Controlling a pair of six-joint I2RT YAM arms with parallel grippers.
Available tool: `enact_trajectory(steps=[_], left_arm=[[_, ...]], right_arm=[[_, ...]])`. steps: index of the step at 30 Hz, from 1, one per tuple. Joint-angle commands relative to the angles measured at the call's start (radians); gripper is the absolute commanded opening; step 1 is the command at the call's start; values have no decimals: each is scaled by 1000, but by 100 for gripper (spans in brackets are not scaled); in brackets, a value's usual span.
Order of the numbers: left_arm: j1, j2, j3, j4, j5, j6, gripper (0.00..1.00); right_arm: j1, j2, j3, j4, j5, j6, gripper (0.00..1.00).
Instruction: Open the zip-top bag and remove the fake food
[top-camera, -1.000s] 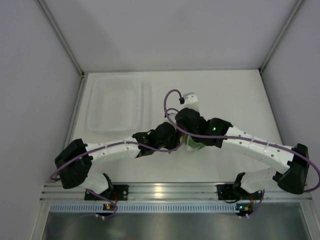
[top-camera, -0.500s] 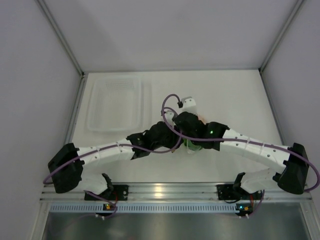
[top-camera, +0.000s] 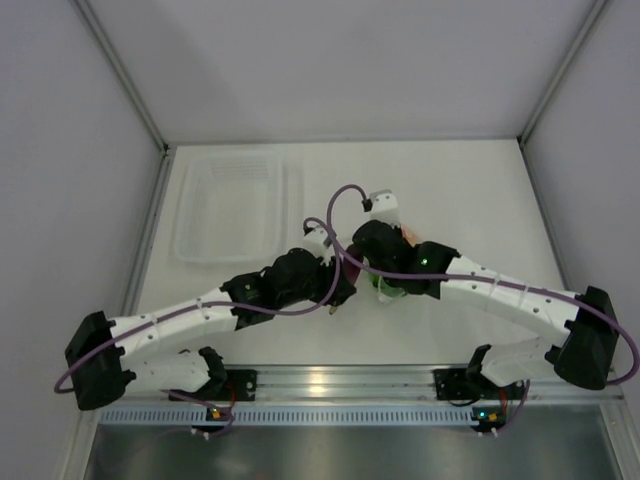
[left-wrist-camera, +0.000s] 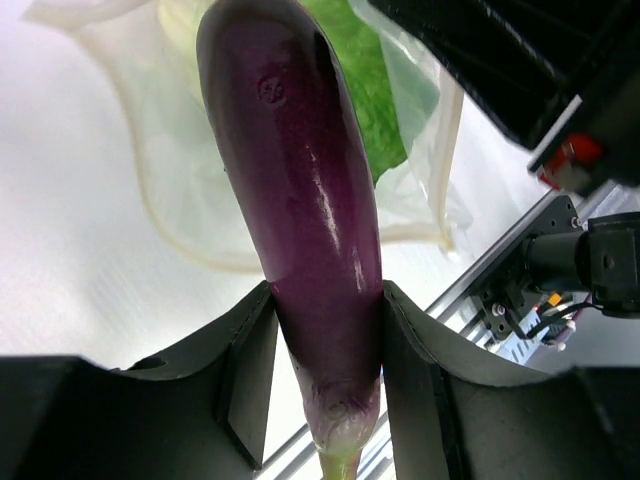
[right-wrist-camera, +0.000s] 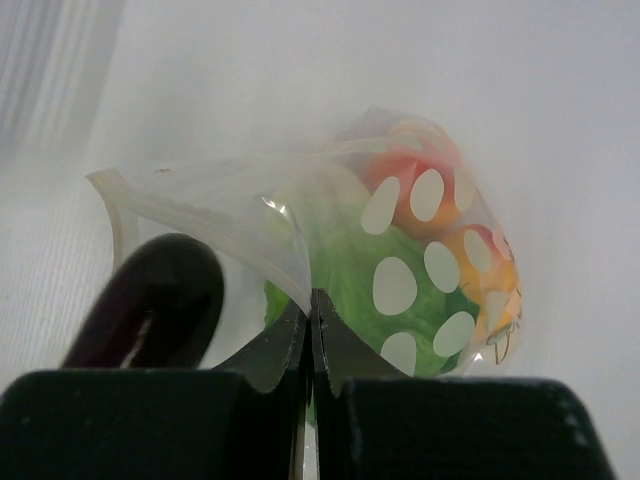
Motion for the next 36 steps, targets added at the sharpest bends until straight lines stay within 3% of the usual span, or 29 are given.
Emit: enact_trajectory(steps=[1, 3, 7, 11, 15, 16, 22, 30, 33, 36], left_arm=[[-1, -104, -11, -139, -83, -12, 0], [15, -141, -7, -197, -185, -20, 0], [97, -205, -7, -250, -253, -31, 0], [283, -253, 45, -296, -272, -12, 0], [507, -208, 108, -310, -195, 37, 0], [586, -166, 123, -307, -159, 45, 0], [752, 40, 266, -301, -194, 54, 0], [887, 393, 499, -300, -114, 97, 0], [938, 495, 561, -301, -94, 95, 7], [981, 598, 613, -303, -54, 92, 8]], right_arm=[[-25, -41, -7, 29, 25, -9, 0], [-40, -64, -10, 29, 16, -14, 0], [-60, -93, 5, 19, -18, -27, 0], [-64, -124, 10, -1, -31, -43, 0], [-67, -164, -4, -6, -48, -44, 0], [-68, -172, -9, 2, -57, -46, 0], [-83, -176, -13, 29, -134, -66, 0], [-94, -185, 2, 40, -180, -83, 0], [-99, -187, 2, 49, -196, -86, 0], [-102, -179, 7, 59, -215, -87, 0]])
